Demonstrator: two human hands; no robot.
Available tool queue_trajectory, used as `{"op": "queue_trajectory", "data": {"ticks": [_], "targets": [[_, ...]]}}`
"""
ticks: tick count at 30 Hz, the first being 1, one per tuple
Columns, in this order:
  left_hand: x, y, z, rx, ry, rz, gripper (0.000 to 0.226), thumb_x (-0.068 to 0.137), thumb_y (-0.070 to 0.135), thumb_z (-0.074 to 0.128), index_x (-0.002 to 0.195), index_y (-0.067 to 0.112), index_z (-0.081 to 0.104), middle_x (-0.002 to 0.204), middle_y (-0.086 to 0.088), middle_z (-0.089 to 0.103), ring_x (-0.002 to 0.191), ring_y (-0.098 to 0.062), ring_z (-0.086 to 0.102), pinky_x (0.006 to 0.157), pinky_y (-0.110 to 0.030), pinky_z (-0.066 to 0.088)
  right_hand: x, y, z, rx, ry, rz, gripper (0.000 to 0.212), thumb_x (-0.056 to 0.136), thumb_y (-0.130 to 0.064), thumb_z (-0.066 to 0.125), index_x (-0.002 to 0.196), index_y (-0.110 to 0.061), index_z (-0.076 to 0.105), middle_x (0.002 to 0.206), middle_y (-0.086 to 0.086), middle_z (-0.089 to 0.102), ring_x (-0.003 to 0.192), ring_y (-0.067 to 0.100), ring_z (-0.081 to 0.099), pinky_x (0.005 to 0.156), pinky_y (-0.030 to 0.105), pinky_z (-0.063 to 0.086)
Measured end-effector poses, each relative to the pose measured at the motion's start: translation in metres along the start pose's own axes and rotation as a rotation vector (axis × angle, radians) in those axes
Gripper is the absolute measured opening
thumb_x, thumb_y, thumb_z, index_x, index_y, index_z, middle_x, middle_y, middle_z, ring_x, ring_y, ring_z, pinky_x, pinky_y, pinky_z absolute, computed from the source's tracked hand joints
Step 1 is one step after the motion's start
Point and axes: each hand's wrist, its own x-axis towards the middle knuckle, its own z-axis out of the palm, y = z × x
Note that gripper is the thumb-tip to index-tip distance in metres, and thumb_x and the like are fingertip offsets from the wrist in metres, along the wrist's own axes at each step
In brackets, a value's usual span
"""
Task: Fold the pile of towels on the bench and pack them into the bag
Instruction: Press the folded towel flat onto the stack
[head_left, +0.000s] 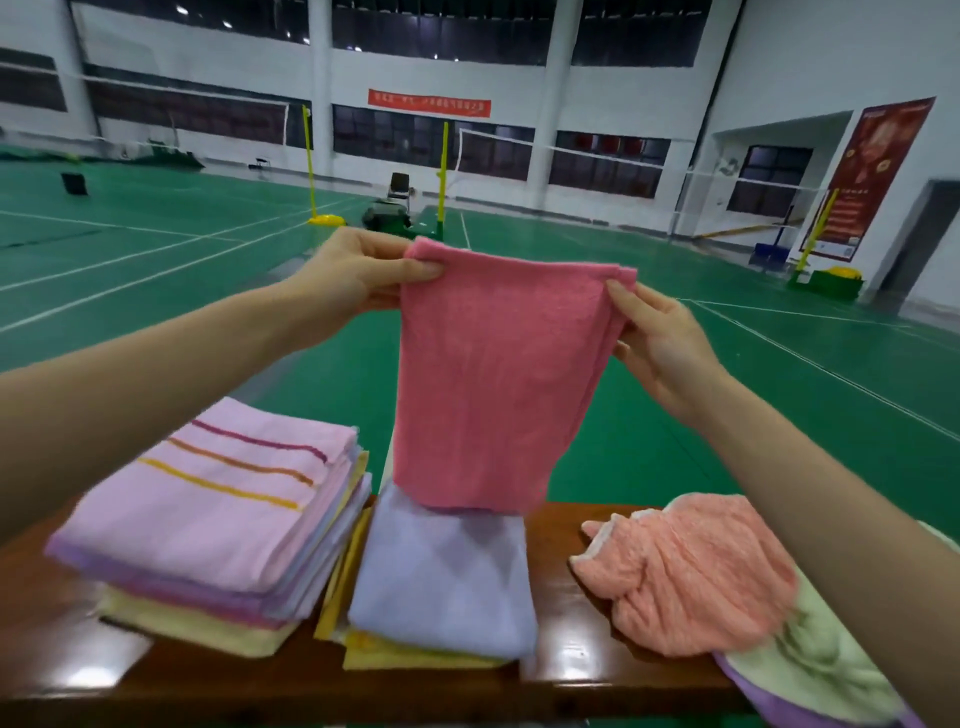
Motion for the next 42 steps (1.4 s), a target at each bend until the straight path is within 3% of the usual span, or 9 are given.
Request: {"op": "queue_trajectory", "data": {"ticks": [12,17,20,24,27,33,37,40,42], "targets": [[0.018,-0.018,0.006,0.07,0.091,-0.275,0.018,0.084,0.009,0.064,0.102,0.006,0.067,0.064,0.003,0.067,0.052,-0.006,0.062,0.053,-0.018,0.055,0.019,0.02,-0.003,-0.169,0.017,0.216,0.012,0.093,-0.013,0.053,0.089,-0.013,0.064,0.058,-0.011,0.066,0.05,0.001,0.059,0.052,0.016,0.051],[0.014,-0.027,0.011,0.113,0.04,-0.294,0.029,0.084,0.011,0.063,0.112,0.003,0.064,0.074,0.0,0.064,0.056,-0.007,0.061,0.051,-0.017,0.052,0.002,0.03,-0.01,-0.17,0.023,0.24,0.013,0.093,-0.015,0.053,0.094,-0.012,0.065,0.076,-0.003,0.066,0.061,0.006,0.06,0.056,0.018,0.052],[-0.018,-0.025,0.009,0.042,-0.164,-0.247,0.021,0.07,0.019,0.069,0.089,0.013,0.074,0.066,0.004,0.068,0.053,-0.005,0.063,0.052,-0.016,0.052,-0.035,0.035,-0.017,-0.143,-0.042,0.226,0.013,0.083,-0.021,0.06,0.088,-0.012,0.07,0.072,-0.003,0.068,0.061,0.008,0.06,0.056,0.017,0.052],[-0.064,-0.027,-0.003,-0.029,-0.661,-0.279,0.02,0.058,0.036,0.082,0.07,0.022,0.073,0.066,0.001,0.068,0.058,-0.008,0.066,0.055,-0.017,0.054,-0.079,0.038,-0.025,-0.13,-0.311,0.274,0.055,0.047,-0.049,0.083,0.091,-0.016,0.076,0.067,0.0,0.066,0.054,0.008,0.059,0.049,0.018,0.049],[-0.077,-0.042,-0.005,-0.039,-0.749,-0.387,0.03,0.052,0.041,0.087,0.067,0.022,0.071,0.064,0.001,0.065,0.055,-0.009,0.064,0.052,-0.017,0.053,-0.087,0.049,-0.027,-0.219,-0.45,0.334,0.058,0.053,-0.053,0.08,0.1,-0.02,0.074,0.078,0.008,0.066,0.066,0.018,0.06,0.055,0.022,0.05],[-0.045,-0.105,0.017,0.198,-0.337,-0.561,0.005,0.085,0.013,0.064,0.083,0.01,0.061,0.056,0.004,0.048,0.045,-0.004,0.046,0.044,-0.013,0.044,-0.061,0.11,-0.02,-0.243,-0.179,0.492,0.022,0.089,-0.014,0.057,0.104,-0.002,0.066,0.066,0.002,0.063,0.052,0.007,0.057,0.046,0.017,0.046],[-0.015,-0.161,0.035,0.536,-0.084,-0.673,0.008,0.088,0.006,0.052,0.08,0.006,0.054,0.064,-0.007,0.043,0.052,-0.016,0.042,0.041,-0.02,0.043,-0.033,0.169,-0.015,-0.34,-0.007,0.586,0.02,0.093,-0.012,0.054,0.101,0.003,0.064,0.07,0.006,0.059,0.051,0.009,0.055,0.048,0.018,0.05],[-0.01,-0.196,0.048,0.83,-0.01,-0.649,0.018,0.088,0.007,0.047,0.095,-0.001,0.061,0.094,-0.022,0.063,0.085,-0.032,0.062,0.07,-0.032,0.051,-0.021,0.204,-0.008,-0.614,0.025,0.57,0.021,0.093,-0.015,0.054,0.081,-0.001,0.065,0.067,0.007,0.052,0.059,0.016,0.047,0.049,0.022,0.037],[-0.012,-0.208,0.056,0.886,0.04,-0.652,0.027,0.09,0.009,0.043,0.109,-0.004,0.057,0.115,-0.022,0.061,0.106,-0.034,0.057,0.085,-0.034,0.045,-0.02,0.217,-0.001,-0.719,0.072,0.522,0.024,0.093,-0.017,0.053,0.082,0.0,0.065,0.071,0.009,0.055,0.073,0.02,0.05,0.053,0.024,0.033]]}}
